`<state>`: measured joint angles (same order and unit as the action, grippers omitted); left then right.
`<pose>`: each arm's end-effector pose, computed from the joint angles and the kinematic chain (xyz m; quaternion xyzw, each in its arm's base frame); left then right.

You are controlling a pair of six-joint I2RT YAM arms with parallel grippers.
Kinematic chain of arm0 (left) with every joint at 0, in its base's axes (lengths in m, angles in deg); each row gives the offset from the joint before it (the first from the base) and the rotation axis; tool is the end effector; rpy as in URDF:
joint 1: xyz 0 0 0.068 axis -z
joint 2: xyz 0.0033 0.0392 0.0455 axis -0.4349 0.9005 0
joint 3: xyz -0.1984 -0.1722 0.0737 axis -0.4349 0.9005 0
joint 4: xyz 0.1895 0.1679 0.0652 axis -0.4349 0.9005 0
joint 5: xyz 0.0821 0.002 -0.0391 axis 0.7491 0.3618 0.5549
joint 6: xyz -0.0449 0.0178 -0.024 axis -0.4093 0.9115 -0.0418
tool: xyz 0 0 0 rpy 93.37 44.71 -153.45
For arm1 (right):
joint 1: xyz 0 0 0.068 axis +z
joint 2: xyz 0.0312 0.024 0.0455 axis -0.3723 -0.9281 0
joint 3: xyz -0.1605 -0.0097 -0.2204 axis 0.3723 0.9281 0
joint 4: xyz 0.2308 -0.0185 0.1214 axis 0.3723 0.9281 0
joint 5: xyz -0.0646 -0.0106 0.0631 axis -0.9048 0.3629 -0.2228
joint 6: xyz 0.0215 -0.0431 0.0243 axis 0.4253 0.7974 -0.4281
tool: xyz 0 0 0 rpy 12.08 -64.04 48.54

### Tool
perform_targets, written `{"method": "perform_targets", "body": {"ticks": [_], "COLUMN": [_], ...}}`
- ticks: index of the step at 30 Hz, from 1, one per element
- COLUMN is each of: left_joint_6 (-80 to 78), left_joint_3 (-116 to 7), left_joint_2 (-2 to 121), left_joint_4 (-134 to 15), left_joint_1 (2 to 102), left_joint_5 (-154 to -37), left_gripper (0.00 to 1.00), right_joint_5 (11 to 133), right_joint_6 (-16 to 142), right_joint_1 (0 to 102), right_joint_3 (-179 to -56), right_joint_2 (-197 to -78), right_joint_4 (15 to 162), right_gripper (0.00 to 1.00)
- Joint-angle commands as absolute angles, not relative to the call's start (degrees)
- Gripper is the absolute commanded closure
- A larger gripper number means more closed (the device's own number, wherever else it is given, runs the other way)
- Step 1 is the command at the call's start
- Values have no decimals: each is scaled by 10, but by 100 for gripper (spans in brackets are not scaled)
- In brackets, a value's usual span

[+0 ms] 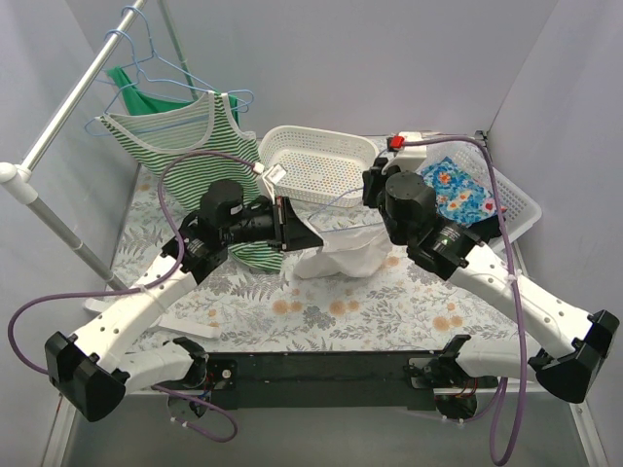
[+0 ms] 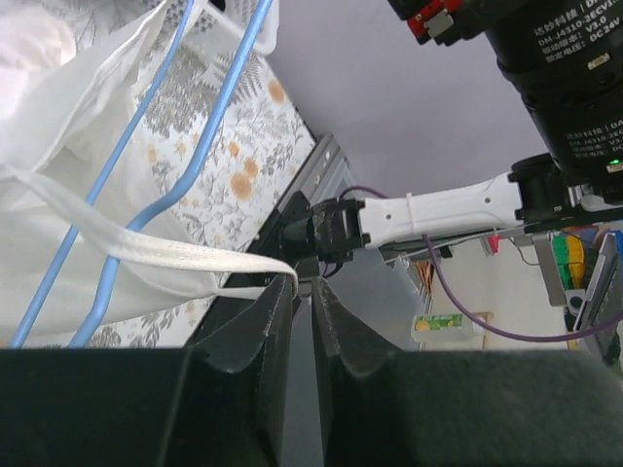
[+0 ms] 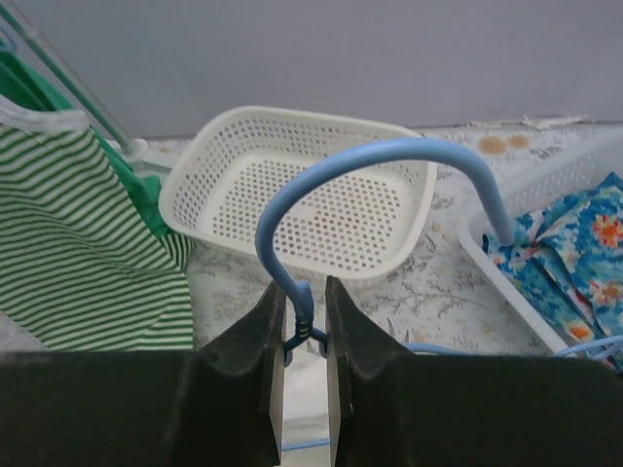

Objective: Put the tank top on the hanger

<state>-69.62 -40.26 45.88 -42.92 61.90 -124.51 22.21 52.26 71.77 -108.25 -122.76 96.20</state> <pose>0.1827 -0.1602 0.3546 -0.1199 0.7842 -0.6052 0.0662 0.1839 0.1817 0.4034 0.0292 0.7416 0.1182 0.6597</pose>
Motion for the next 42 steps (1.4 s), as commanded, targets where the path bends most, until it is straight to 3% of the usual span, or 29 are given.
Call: {"method": "perform_targets", "body": {"ticks": [1,4,6,9,12,16,31,36,39,42], "left_joint_6": [-674,-660,-651,-639,-631,-626,-581,-580,-588,-604], "left_joint_3": [-475,-521,-560,-610,-654,-664,-698,-707,-702,-694], "left_joint_2": [476,491,497,502,503,482,413,404,398,395], "left_joint_4": [-427,-412,-404,-402,-413,-481,-578,-555,-535,-504], "left_joint_1": [616,616,616,616,616,616,616,616,616,616], "left_joint_5": [-1234,-1207,-1194,-1202,-1234,-1285,-1167,-1138,-1146,-1190], "left_gripper": [81,67,49,33,20,13,21,25,35,38], "right_joint_5": [219,229,231,236,244,278,440,499,589,648], "right_joint_6": [591,608,616,642,662,675,732,707,679,662], "right_joint_1": [722,723,723,723,723,723,723,723,723,723], "right_joint_3": [-1178,-1224,-1248,-1273,-1314,-1356,-1673,-1625,-1540,-1453], "right_joint_2": [-1243,-1251,-1252,-1258,-1269,-1274,-1325,-1285,-1250,-1218], "right_joint_4": [929,929,929,931,943,956,995,983,970,946], "right_gripper": [99,99,99,99,99,99,99,99,99,99]}}
